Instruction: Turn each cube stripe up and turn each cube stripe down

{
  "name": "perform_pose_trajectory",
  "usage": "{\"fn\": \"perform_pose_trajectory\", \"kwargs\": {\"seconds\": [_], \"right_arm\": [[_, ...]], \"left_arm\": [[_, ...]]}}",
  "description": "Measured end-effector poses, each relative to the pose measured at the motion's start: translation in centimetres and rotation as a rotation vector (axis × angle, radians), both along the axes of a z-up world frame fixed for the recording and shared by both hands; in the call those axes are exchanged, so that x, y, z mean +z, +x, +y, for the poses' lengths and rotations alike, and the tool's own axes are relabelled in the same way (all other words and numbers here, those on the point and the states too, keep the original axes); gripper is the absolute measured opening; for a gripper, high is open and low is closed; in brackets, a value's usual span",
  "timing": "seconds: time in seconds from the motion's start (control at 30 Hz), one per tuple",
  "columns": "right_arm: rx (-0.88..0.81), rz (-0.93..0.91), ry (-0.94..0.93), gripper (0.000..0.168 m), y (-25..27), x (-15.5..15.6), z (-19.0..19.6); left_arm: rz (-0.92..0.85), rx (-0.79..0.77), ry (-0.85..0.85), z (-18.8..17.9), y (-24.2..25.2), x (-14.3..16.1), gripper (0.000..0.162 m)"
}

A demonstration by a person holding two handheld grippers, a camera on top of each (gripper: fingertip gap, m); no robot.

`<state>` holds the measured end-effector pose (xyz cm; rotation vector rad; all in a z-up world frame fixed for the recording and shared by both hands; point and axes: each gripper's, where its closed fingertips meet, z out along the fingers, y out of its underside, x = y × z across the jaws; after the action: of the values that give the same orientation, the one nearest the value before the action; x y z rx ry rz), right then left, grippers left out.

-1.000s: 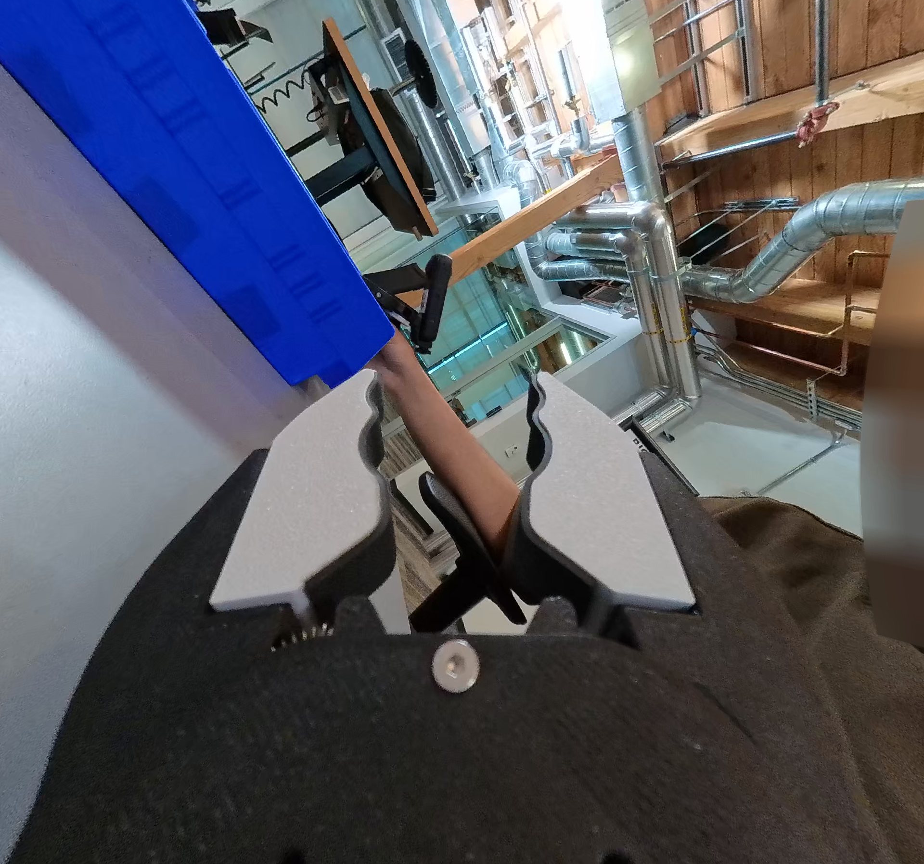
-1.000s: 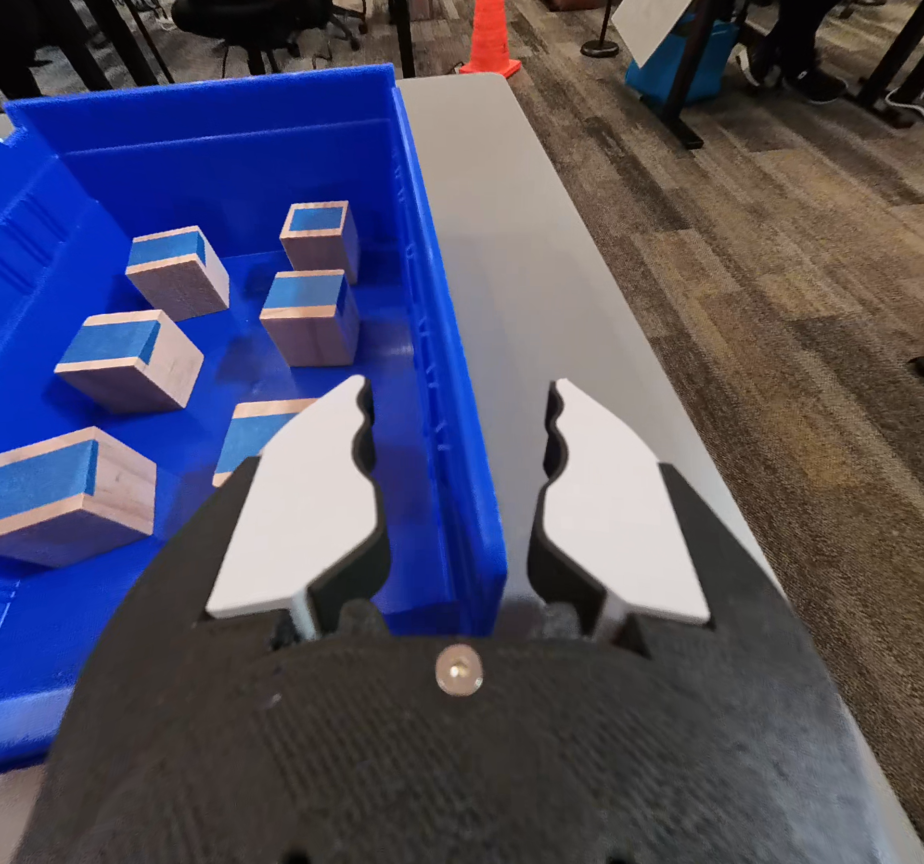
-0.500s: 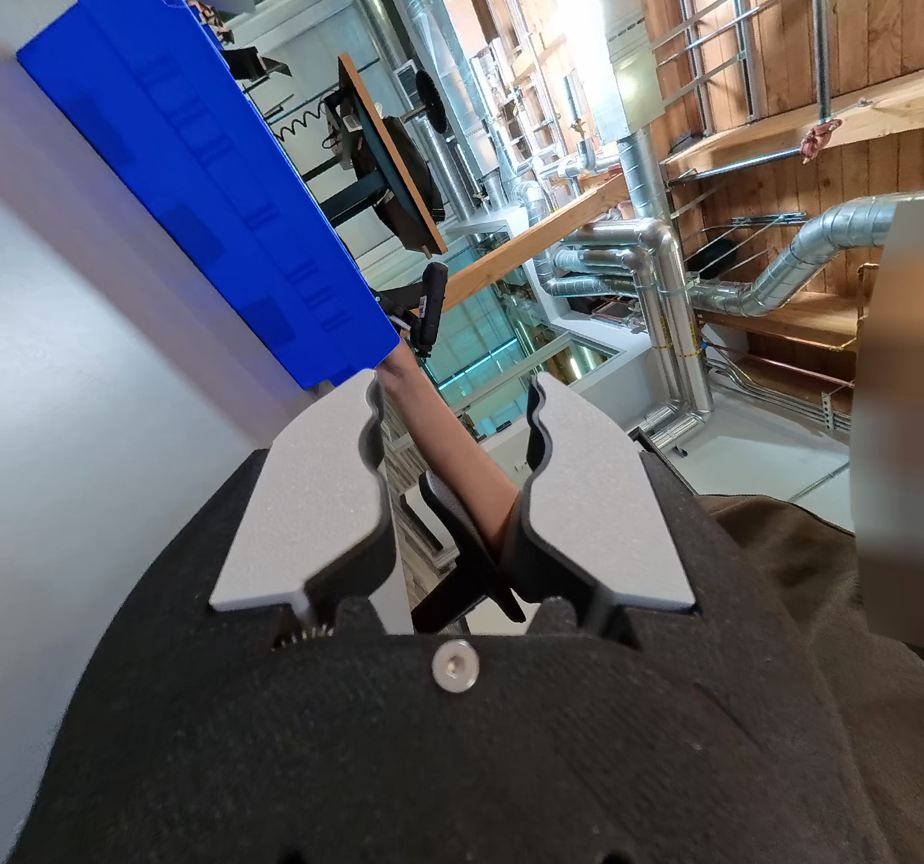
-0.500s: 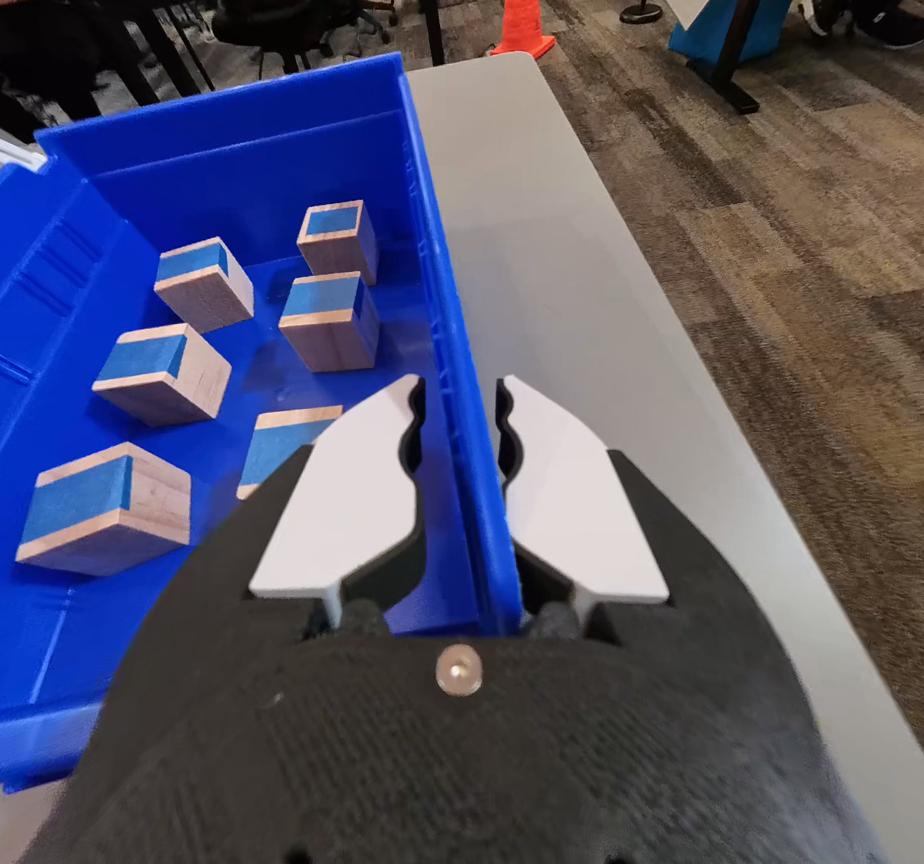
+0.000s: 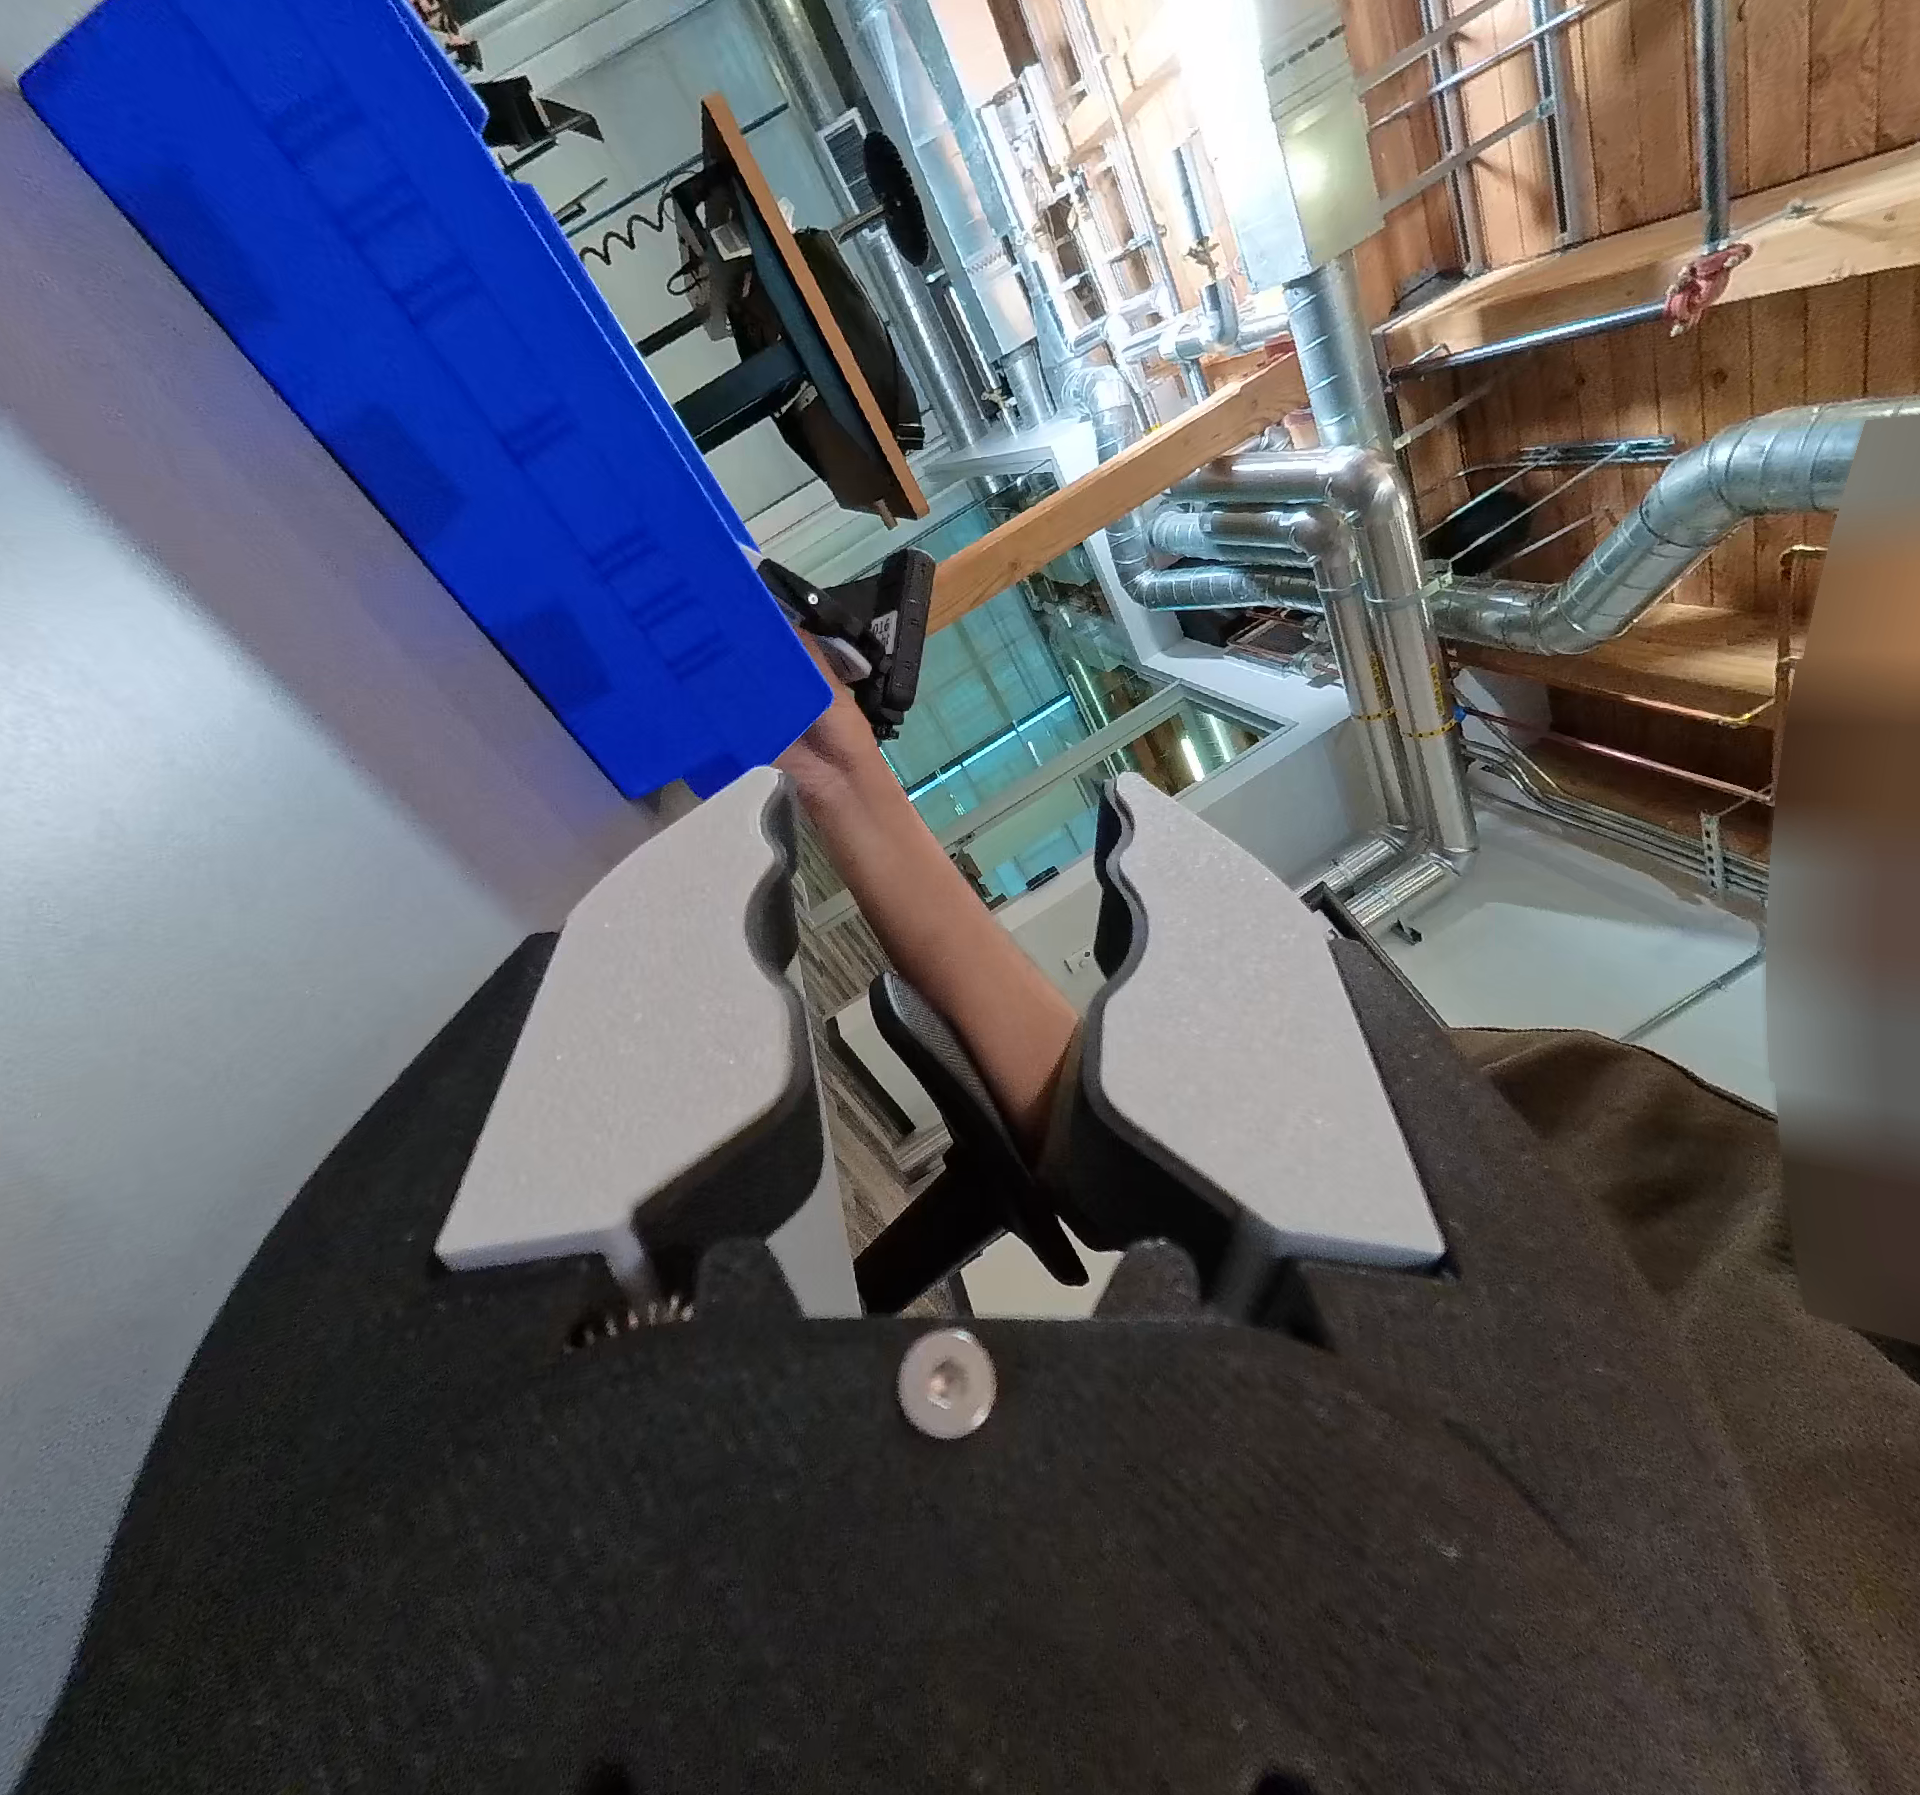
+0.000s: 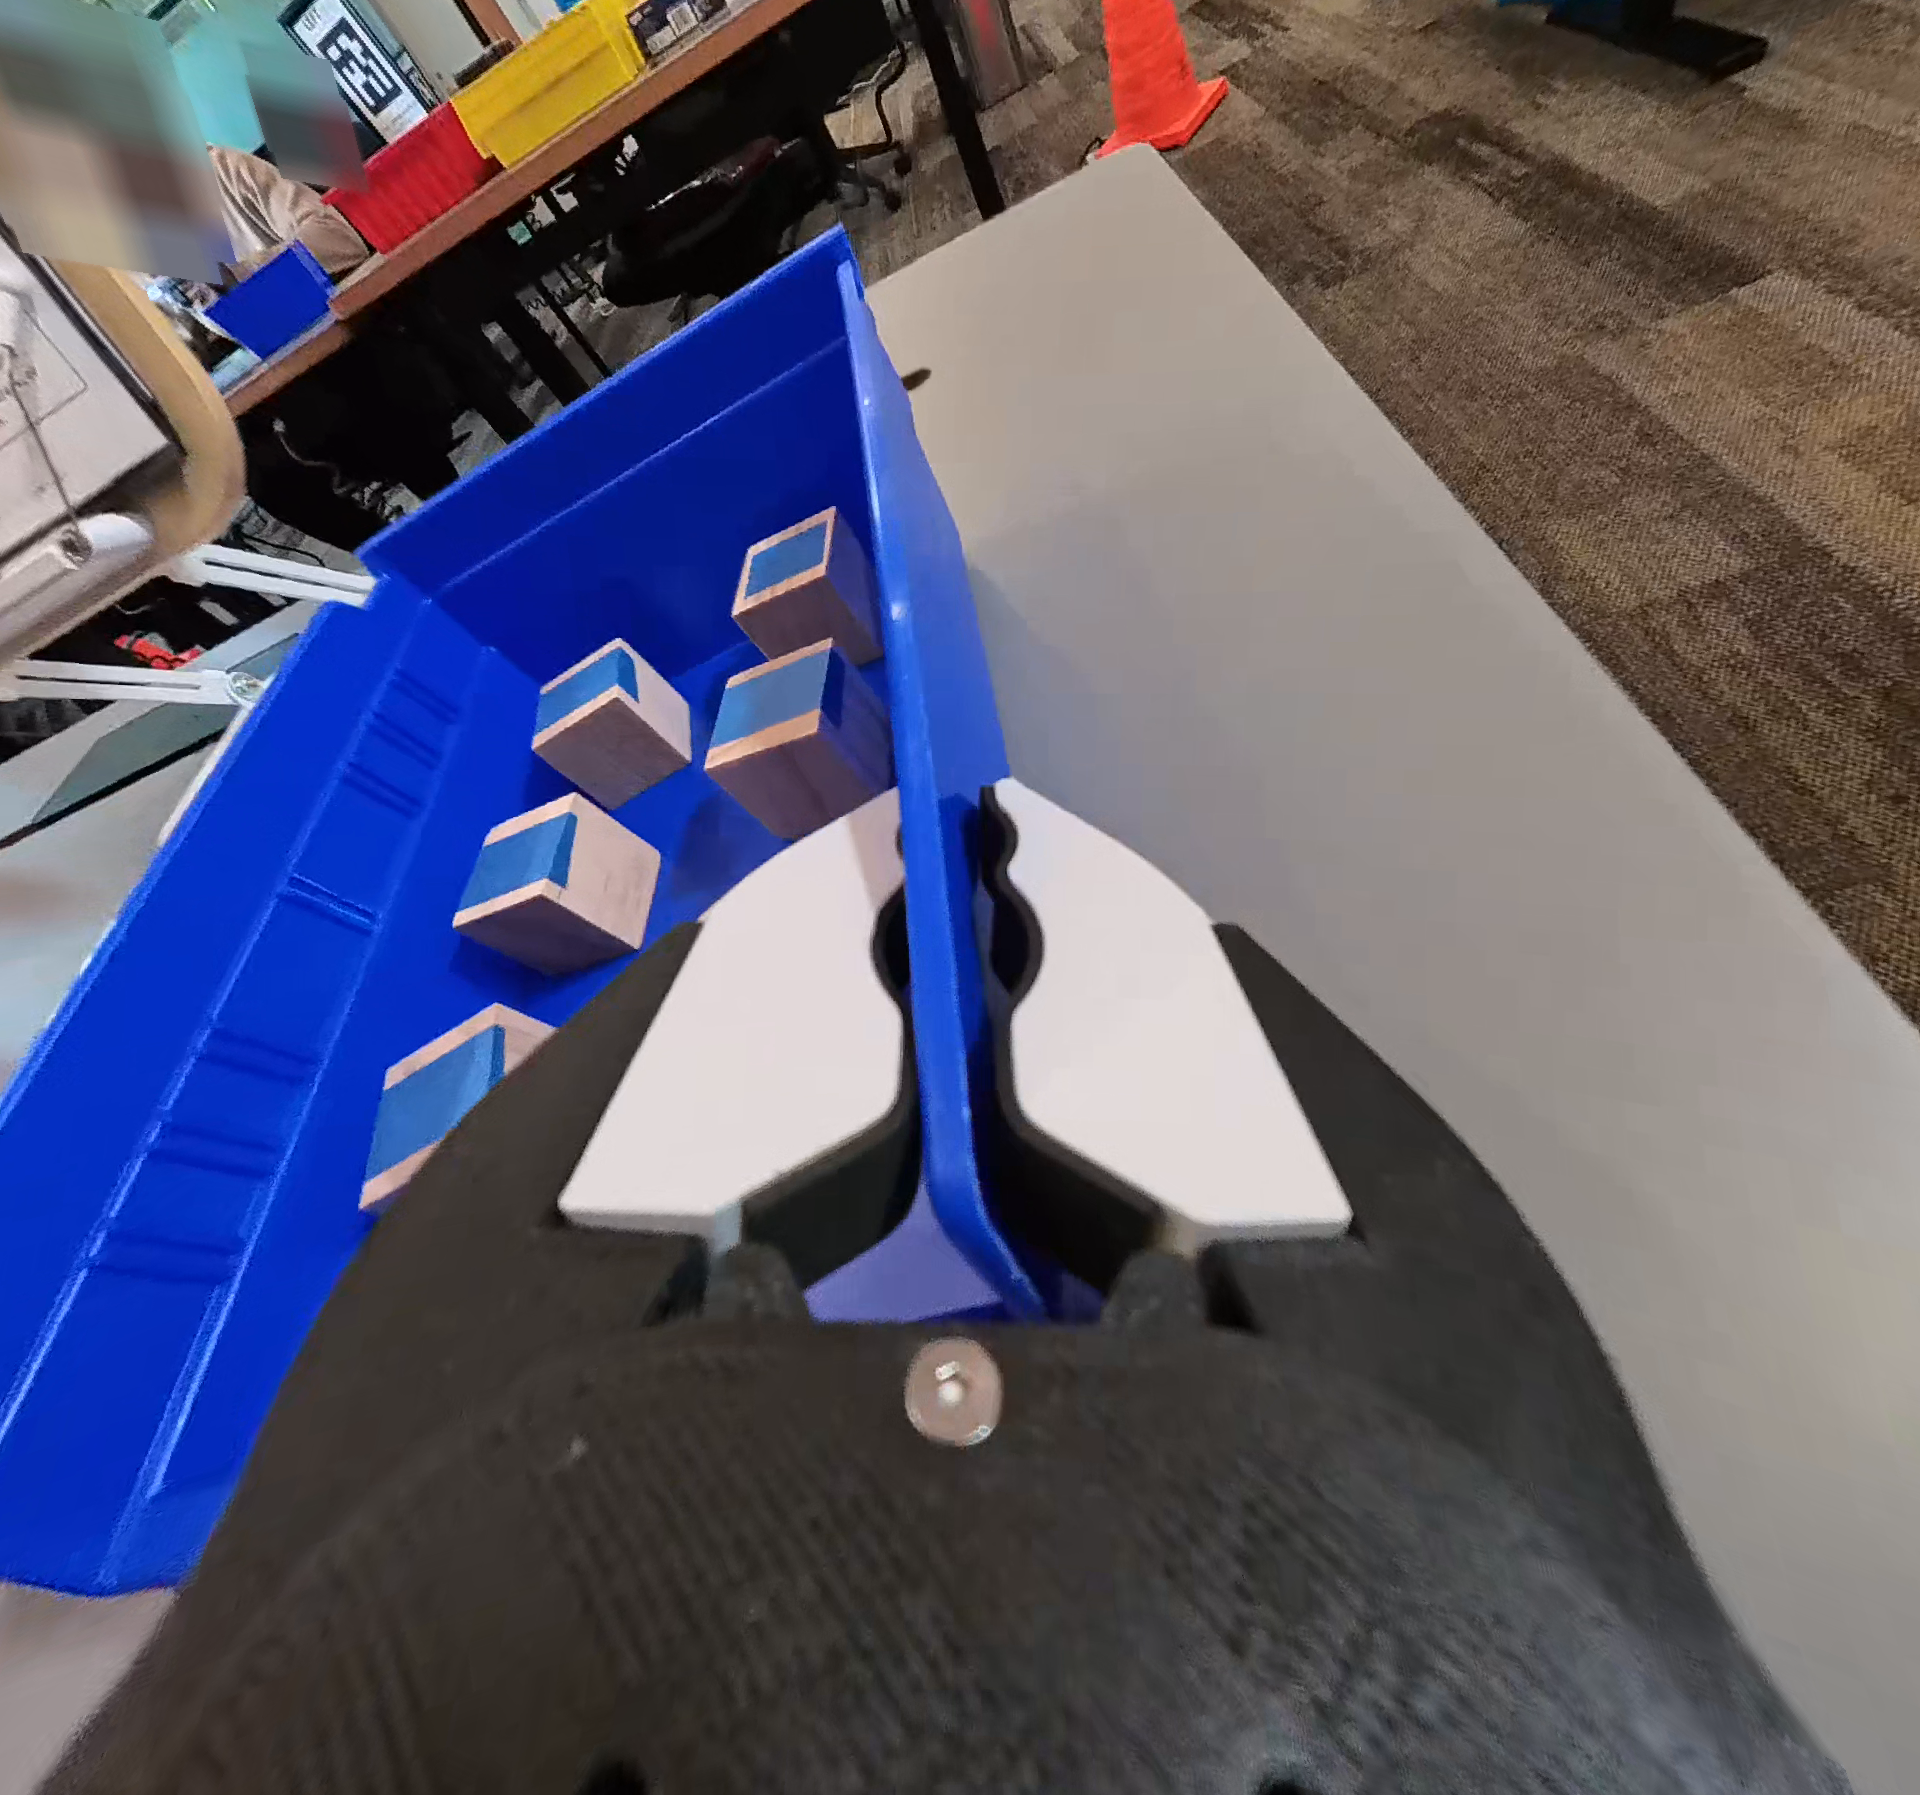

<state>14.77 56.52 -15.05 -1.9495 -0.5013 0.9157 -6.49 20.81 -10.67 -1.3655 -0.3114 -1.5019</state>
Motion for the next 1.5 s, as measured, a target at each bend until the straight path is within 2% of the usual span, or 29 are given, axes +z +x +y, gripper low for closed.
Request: {"fn": "perform_pose_trajectory", "kwargs": {"seconds": [0.2,0.33,0.5,0.67,0.87,1.03,1.17,1.27,1.43,1.5], "right_arm": [[-0.024,0.050,-0.075,0.007,-0.3,-0.1,-0.4],[-0.030,0.089,-0.094,0.007,-0.4,0.3,-0.7],[-0.022,0.104,-0.069,0.007,-1.3,1.3,-1.7],[0.035,0.058,-0.020,0.007,-4.0,2.2,-4.2],[0.138,0.040,-0.022,0.007,-9.1,2.8,-8.5],[0.250,0.098,-0.085,0.007,-12.9,3.0,-12.9],[0.346,0.148,-0.184,0.007,-15.5,2.4,-16.1],[0.407,0.152,-0.207,0.007,-17.1,2.2,-17.9],[0.473,0.118,-0.172,0.006,-18.9,2.1,-19.9],[0.488,0.107,-0.160,0.006,-19.3,2.1,-20.5]], "left_arm": [[0.006,-0.018,0.011,-0.1,0.2,0.2,0.055],[0.114,-0.041,0.009,-0.2,1.0,-0.2,0.060],[0.385,0.059,0.019,-0.1,0.8,-0.3,0.063],[0.644,0.288,0.001,-0.6,-1.5,0.3,0.071],[0.750,0.398,-0.054,-2.2,-3.6,0.8,0.076],[0.815,0.751,-0.068,-5.9,-8.9,3.7,0.075],[0.992,1.186,-0.147,-12.7,-15.6,5.7,0.064],[1.120,1.442,-0.227,-18.3,-19.6,6.5,0.057],[1.359,1.651,-0.507,-24.5,-24.3,5.1,0.059],[1.348,1.653,-0.601,-25.5,-25.5,3.8,0.063]]}}
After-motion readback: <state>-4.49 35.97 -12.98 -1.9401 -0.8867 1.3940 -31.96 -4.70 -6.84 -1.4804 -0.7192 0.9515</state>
